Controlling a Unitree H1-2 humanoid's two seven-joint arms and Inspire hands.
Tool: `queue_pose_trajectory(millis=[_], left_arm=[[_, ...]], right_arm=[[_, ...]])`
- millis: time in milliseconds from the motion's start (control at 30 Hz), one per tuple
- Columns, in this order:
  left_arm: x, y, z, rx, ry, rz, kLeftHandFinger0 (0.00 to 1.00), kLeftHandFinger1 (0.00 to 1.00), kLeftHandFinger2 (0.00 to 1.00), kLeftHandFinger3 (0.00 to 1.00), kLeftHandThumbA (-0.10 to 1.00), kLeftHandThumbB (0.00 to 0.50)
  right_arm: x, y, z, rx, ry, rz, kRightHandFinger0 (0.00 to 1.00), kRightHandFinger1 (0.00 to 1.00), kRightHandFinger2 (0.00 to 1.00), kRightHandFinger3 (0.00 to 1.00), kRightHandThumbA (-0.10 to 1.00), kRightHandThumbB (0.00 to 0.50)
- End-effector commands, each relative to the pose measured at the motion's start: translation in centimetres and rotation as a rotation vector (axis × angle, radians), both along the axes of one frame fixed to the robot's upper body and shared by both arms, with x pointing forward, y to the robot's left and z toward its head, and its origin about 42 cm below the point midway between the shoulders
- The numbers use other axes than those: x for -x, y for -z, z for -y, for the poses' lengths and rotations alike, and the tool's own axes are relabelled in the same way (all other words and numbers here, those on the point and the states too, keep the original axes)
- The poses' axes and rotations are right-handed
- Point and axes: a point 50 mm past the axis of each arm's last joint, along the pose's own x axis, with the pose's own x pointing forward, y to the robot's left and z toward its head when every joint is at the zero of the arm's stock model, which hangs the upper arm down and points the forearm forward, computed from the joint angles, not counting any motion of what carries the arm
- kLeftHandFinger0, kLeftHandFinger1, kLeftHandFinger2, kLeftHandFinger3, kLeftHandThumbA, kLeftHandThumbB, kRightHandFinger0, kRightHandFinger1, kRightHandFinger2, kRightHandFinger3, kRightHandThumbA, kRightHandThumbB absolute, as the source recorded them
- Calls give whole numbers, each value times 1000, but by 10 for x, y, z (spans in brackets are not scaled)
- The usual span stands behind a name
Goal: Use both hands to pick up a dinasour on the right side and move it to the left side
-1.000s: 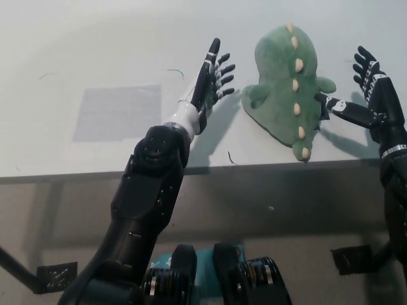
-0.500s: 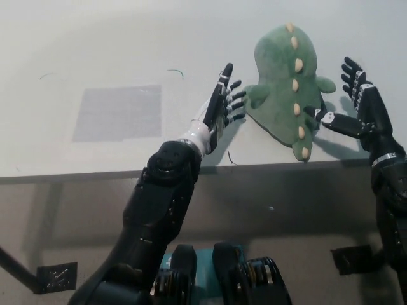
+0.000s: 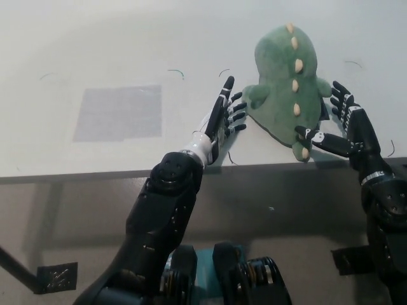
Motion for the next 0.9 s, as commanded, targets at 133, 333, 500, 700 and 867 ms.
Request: queue_pose_trajectory(millis=[133,333,500,700,867], left_arm=[[-6,-13,8,-36,15,55,1000,1000,1000,1000,1000,399],[-8,-16,14,-35,7,62,1000,1000,1000,1000,1000,382],[-10,-21,28,-13,-8,37,1000,1000,1000,1000,1000,360],[-5,-31,67,4,30,44,1000,1000,1000,1000,1000,364],[-1,-39,87,-13,69,42,1000,1000,1000,1000,1000,366]], right_arm=[[-8,-23,-6,-16,-1,93,1000,1000,1000,1000,1000,70],[-12,-28,-13,-33,-7,76,1000,1000,1000,1000,1000,94],[-16,-32,-29,-33,-10,60,1000,1000,1000,1000,1000,92],[-16,-35,-64,-130,-59,61,1000,1000,1000,1000,1000,69],[-16,-34,-66,-93,-65,93,1000,1000,1000,1000,1000,44]])
